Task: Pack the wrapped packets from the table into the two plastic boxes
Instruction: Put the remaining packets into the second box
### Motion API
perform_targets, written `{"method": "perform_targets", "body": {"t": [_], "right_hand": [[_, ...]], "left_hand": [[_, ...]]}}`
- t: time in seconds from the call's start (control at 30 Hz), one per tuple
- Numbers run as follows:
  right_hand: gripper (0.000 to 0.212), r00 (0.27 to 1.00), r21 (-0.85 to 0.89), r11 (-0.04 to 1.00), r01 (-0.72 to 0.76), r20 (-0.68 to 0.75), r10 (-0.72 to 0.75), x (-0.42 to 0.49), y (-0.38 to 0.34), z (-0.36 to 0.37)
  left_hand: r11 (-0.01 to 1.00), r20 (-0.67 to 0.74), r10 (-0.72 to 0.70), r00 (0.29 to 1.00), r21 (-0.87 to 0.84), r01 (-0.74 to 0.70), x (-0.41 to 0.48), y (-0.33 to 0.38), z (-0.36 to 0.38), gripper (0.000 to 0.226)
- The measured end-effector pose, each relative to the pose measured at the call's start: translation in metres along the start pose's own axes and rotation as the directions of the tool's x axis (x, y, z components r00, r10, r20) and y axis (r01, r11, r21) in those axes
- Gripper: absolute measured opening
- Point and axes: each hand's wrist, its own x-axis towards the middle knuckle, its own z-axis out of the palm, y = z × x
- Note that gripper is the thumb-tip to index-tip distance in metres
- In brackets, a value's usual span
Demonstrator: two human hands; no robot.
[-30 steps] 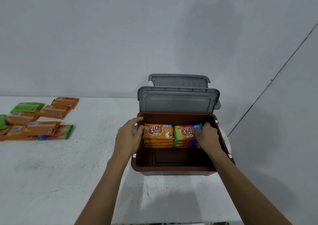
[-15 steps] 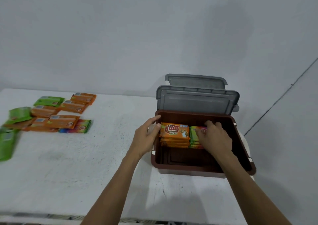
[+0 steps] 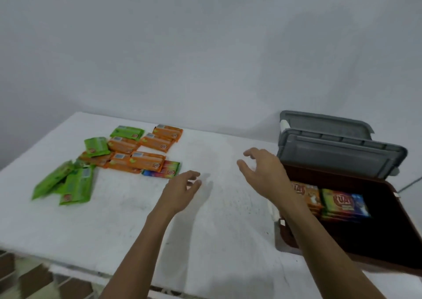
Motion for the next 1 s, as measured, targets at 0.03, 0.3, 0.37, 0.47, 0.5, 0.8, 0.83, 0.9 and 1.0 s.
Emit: {"method": "perform_targets", "body": {"t": [0.03, 0.3, 0.37, 0.47, 0.5, 0.8, 0.83, 0.9, 1.0], "right_hand": [[0.041, 0.999, 0.000, 1.000, 0.017, 0.030, -0.017, 0.007, -0.011, 0.011], [0.049, 0.951, 0.033, 0.996, 0.088, 0.295, -0.094, 0.061, -0.079, 0.107], [0.054, 0.928, 0.045, 0.994, 0.099, 0.357, -0.108, 0.073, -0.090, 0.128], [0.062, 0.905, 0.054, 0.995, 0.086, 0.413, -0.101, 0.085, -0.103, 0.157], [0.065, 0.899, 0.049, 0.995, 0.084, 0.428, -0.097, 0.088, -0.105, 0.165], [0.061, 0.917, -0.057, 0.990, 0.128, 0.387, -0.097, 0.095, -0.097, 0.206], [0.061, 0.916, -0.069, 0.989, 0.134, 0.389, -0.097, 0.095, -0.097, 0.208], [0.063, 0.912, -0.109, 0.980, 0.165, 0.395, -0.109, 0.097, -0.096, 0.208], [0.066, 0.898, -0.233, 0.937, 0.260, 0.415, -0.146, 0.099, -0.092, 0.203]], "left_hand": [[1.000, -0.026, -0.005, 1.000, 0.030, 0.006, 0.003, -0.012, -0.012, 0.033], [0.951, -0.152, 0.104, 0.983, 0.304, -0.054, 0.037, -0.100, -0.092, 0.034], [0.926, -0.122, 0.115, 0.986, 0.371, -0.062, 0.045, -0.117, -0.103, 0.041], [0.888, -0.009, 0.127, 0.992, 0.447, -0.110, 0.056, -0.135, -0.114, 0.047], [0.870, 0.035, 0.116, 0.993, 0.478, -0.118, 0.059, -0.139, -0.116, 0.048], [0.861, 0.233, 0.063, 0.970, 0.478, -0.171, 0.079, -0.153, -0.128, 0.043], [0.860, 0.234, 0.071, 0.970, 0.478, -0.178, 0.079, -0.151, -0.129, 0.042], [0.848, 0.216, 0.094, 0.972, 0.494, -0.192, 0.081, -0.147, -0.130, 0.043], [0.853, 0.205, 0.093, 0.974, 0.488, -0.184, 0.079, -0.146, -0.134, 0.054]]}}
